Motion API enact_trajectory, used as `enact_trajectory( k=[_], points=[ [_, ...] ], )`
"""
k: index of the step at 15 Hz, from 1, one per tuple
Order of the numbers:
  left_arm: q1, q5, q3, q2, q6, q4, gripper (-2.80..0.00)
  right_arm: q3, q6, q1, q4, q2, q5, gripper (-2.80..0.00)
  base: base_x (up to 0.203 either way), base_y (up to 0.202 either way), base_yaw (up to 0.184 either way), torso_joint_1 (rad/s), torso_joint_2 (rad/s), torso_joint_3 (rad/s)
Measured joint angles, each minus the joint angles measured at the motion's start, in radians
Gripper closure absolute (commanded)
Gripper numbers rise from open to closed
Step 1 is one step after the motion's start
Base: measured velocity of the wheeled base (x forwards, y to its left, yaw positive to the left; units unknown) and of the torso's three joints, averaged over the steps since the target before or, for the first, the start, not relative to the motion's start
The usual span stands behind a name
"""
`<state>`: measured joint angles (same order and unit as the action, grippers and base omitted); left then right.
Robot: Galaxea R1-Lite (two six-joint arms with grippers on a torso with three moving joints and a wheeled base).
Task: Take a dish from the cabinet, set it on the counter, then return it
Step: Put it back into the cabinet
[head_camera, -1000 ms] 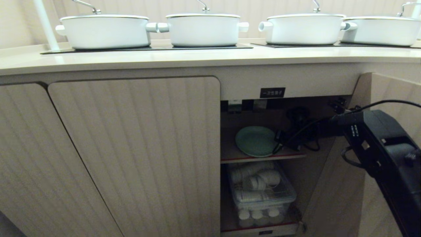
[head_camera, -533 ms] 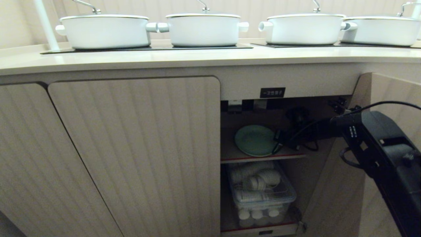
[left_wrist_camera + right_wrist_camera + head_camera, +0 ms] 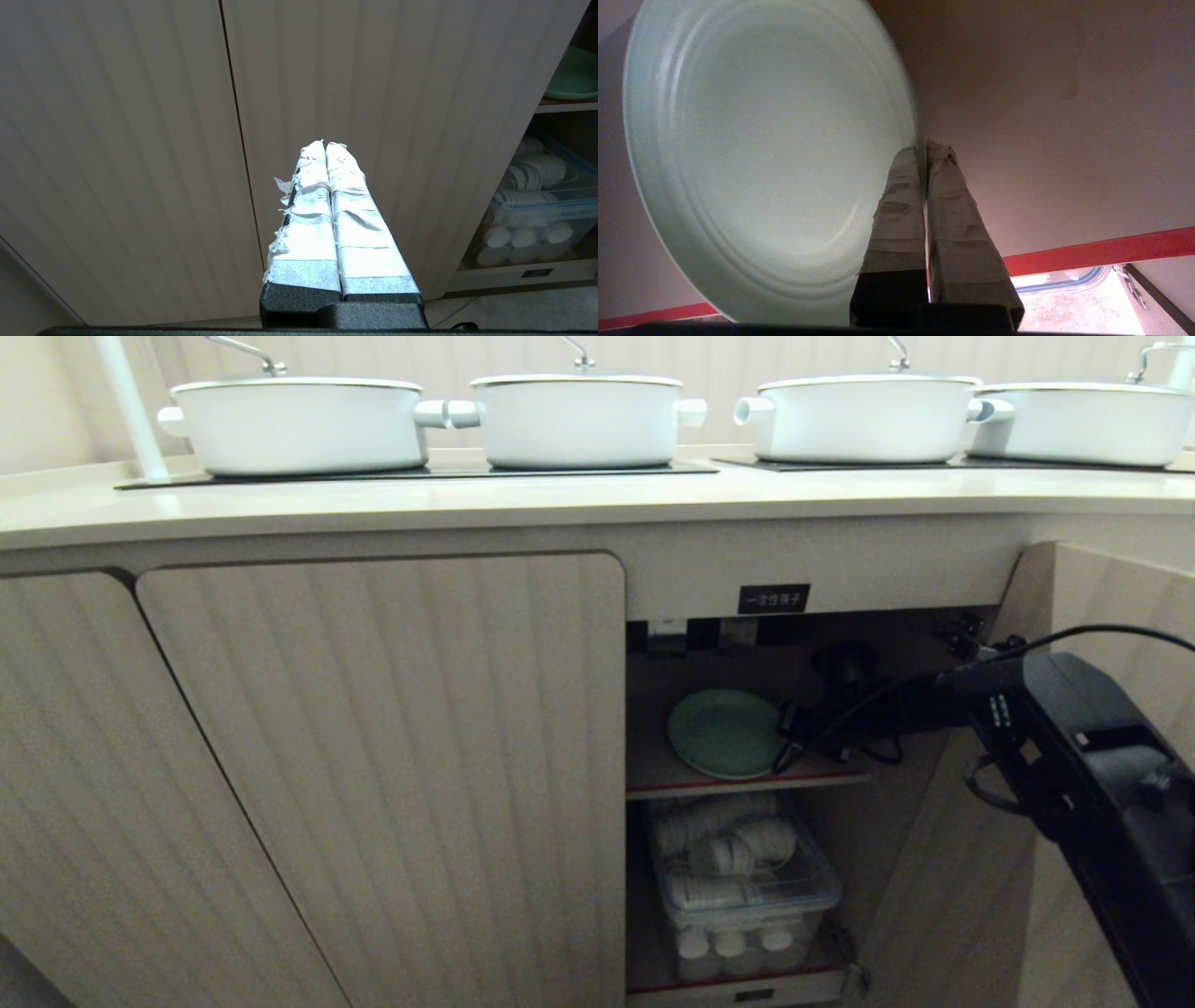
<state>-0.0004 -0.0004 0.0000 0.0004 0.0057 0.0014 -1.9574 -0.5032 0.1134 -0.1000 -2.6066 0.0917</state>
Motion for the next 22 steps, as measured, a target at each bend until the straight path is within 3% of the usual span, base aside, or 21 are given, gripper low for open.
enact_trajectory(
  k=[20, 21, 22],
  points=[
    [-0.001, 0.0, 0.0, 0.0, 0.0, 0.0, 0.0, 0.0, 0.0, 0.0, 0.006, -0.014, 0.0, 0.0, 0.0, 0.0, 0.0, 0.0, 0.0, 0.0],
    [-0.001, 0.0, 0.0, 0.0, 0.0, 0.0, 0.0, 0.0, 0.0, 0.0, 0.006, -0.014, 0.001, -2.8, 0.0, 0.0, 0.0, 0.0, 0.0, 0.0],
    [-0.001, 0.0, 0.0, 0.0, 0.001, 0.0, 0.0, 0.0, 0.0, 0.0, 0.006, -0.014, 0.001, -2.8, 0.0, 0.0, 0.0, 0.0, 0.0, 0.0]
  ],
)
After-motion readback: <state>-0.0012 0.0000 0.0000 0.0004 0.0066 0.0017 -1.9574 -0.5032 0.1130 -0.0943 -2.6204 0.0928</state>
